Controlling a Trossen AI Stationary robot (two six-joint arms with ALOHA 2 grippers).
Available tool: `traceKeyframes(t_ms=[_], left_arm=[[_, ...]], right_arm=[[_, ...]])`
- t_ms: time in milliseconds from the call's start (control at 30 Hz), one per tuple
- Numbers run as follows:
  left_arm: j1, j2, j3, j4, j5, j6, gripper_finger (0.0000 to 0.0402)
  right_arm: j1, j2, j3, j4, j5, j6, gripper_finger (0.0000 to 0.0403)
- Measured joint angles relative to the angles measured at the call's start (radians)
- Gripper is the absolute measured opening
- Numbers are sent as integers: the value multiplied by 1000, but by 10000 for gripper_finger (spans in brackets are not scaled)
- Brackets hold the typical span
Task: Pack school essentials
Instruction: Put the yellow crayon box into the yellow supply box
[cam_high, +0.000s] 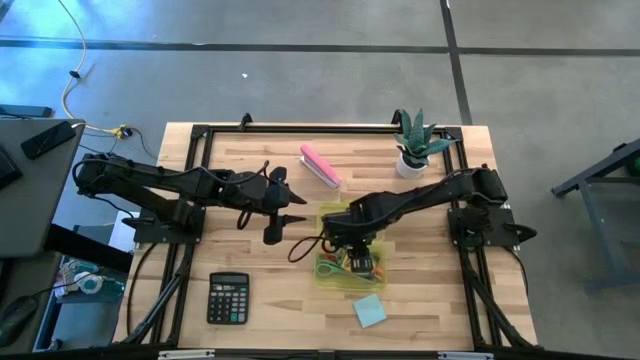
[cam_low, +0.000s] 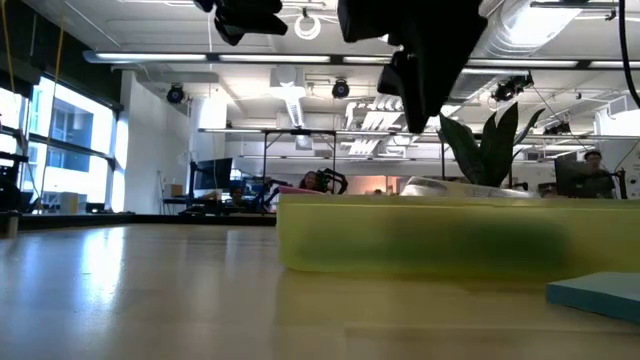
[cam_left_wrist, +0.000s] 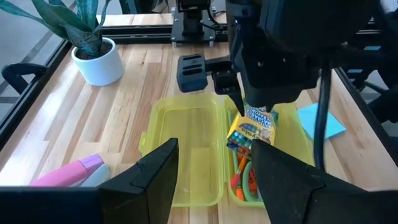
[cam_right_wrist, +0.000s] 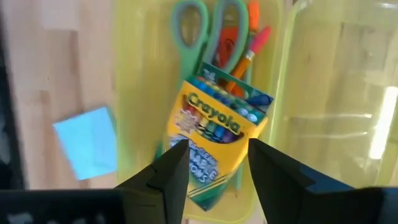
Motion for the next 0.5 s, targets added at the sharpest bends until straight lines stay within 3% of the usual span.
traceKeyframes(t_ms=[267,500], left_arm=[[0,0,0,-46,0,0,188],[0,0,0,-45,0,0,188]], right_arm=[[6,0,-125,32,231,49,140],[2,0,-139,65,276,91,120]])
